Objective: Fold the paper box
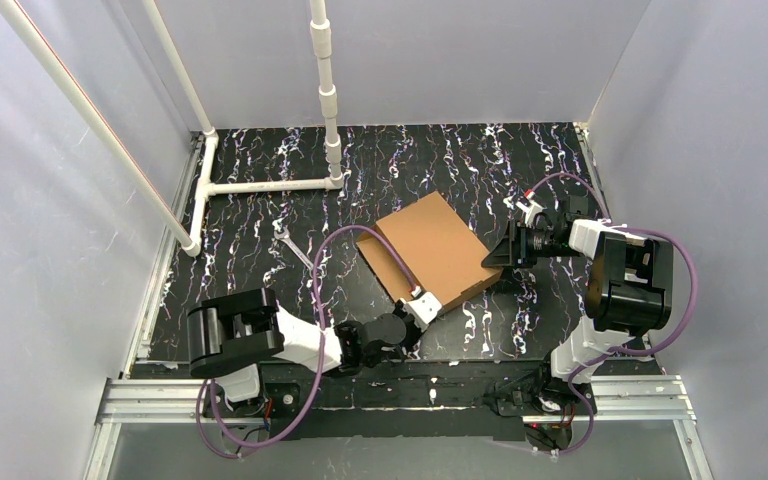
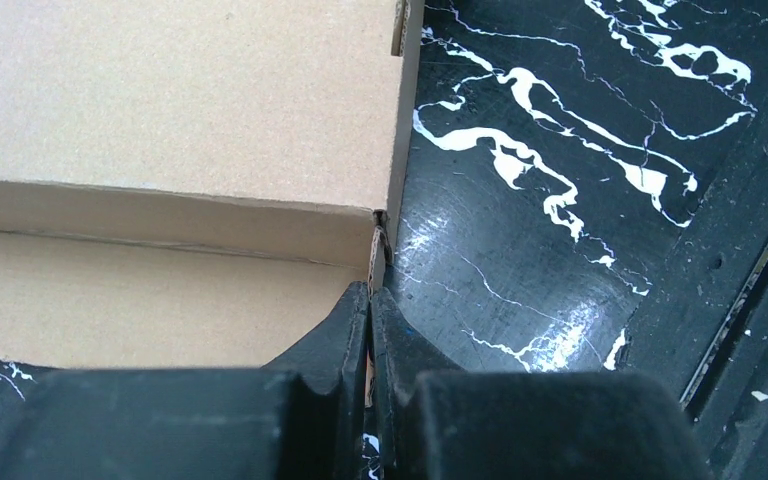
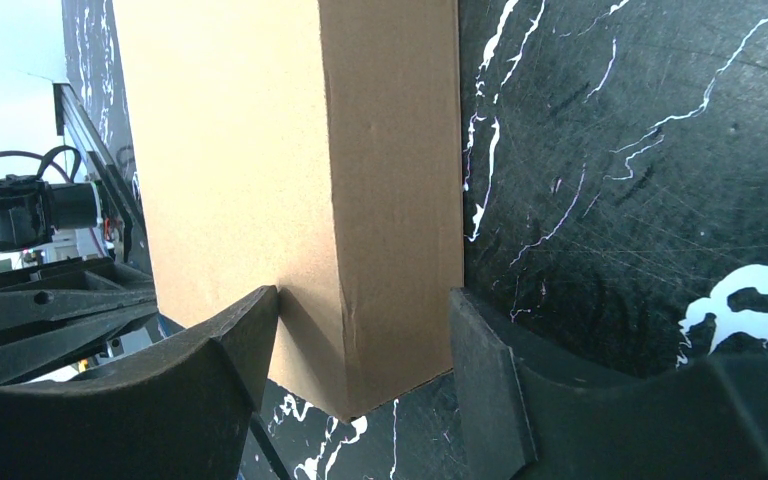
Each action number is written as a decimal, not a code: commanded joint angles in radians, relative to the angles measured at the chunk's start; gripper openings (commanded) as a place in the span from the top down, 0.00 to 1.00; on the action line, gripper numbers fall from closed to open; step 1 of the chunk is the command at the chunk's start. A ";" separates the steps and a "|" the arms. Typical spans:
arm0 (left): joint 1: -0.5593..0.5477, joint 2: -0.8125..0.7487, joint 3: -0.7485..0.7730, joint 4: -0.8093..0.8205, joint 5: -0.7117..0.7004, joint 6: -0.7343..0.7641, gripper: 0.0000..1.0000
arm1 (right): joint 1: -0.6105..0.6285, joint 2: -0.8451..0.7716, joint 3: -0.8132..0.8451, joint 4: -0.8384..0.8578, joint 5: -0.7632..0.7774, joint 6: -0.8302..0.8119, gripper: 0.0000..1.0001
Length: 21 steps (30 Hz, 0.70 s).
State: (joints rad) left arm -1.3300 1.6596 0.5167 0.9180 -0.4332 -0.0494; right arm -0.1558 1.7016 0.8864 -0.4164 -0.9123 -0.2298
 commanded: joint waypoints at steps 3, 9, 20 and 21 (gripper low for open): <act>0.025 -0.068 0.007 -0.020 -0.010 -0.058 1.00 | -0.001 0.009 -0.003 0.033 0.141 -0.038 0.31; 0.025 -0.072 0.031 -0.050 0.030 -0.039 1.00 | 0.002 0.009 -0.003 0.033 0.139 -0.039 0.31; 0.026 -0.064 0.069 -0.106 0.049 -0.007 1.00 | 0.005 0.011 0.000 0.028 0.135 -0.043 0.31; 0.027 -0.068 0.076 -0.121 0.038 -0.010 1.00 | 0.005 0.011 0.000 0.028 0.135 -0.043 0.31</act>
State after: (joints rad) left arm -1.3060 1.6390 0.5507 0.8272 -0.3767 -0.0635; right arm -0.1543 1.7016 0.8864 -0.4160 -0.9123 -0.2302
